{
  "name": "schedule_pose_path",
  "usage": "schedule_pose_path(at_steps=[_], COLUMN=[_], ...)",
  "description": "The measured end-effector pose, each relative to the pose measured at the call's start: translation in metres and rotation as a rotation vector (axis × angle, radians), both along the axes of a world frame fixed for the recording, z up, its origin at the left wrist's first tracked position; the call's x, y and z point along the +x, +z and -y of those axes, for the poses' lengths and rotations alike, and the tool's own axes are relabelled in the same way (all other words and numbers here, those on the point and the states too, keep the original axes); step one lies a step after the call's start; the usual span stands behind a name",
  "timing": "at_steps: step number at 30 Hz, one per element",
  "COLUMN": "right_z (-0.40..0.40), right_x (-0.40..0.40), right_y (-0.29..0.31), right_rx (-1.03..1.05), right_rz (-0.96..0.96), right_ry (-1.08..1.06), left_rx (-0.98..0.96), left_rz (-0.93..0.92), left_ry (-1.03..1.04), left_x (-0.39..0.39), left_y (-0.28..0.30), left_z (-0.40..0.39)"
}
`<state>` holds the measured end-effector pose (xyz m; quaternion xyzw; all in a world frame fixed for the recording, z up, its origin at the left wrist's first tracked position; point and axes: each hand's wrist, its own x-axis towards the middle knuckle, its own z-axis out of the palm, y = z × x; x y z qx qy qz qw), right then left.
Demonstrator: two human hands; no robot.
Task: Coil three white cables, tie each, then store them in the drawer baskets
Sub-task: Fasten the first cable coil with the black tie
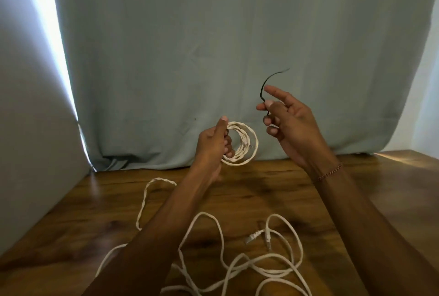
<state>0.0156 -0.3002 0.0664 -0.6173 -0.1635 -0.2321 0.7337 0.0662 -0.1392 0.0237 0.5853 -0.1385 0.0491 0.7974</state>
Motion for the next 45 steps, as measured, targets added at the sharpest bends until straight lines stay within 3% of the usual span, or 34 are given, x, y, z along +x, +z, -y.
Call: schedule_pose_path(at_steps=[8, 16, 20, 23, 28, 39, 45], right_z=[-0.050, -0.072, -0.073, -0.070, -0.063, -0.066, -0.071], right_x=[0.019, 0.020, 0.016, 0.014, 0.017, 0.030, 0.039], right_y=[0.012, 0.011, 0.010, 0.009, 0.010, 0.001, -0.009], right_rx=[0.230, 0.263, 0.003, -0.294, -0.494, -0.573, -0.592], right_rz=[-0.039, -0.019, 0.065, 0.269, 0.506, 0.628, 0.720], right_ry=[0.301, 0.497, 0.303, 0.110, -0.036, -0.240, -0.475], left_rx=[-0.049, -0.116, -0.075, -0.064, -0.069, -0.061, -0.036], left_rz=[0.033, 0.050, 0.099, 0.112, 0.143, 0.217, 0.225], left_ry=[0.090, 0.078, 0.085, 0.098, 0.102, 0.118, 0.096], left_x=[0.012, 0.020, 0.019, 0.017, 0.010, -0.001, -0.005], left_y=[0.016, 0.028, 0.030, 0.032, 0.037, 0.046, 0.045], left_z=[-0.044, -0.062, -0.064, -0.066, -0.065, -0.063, -0.057])
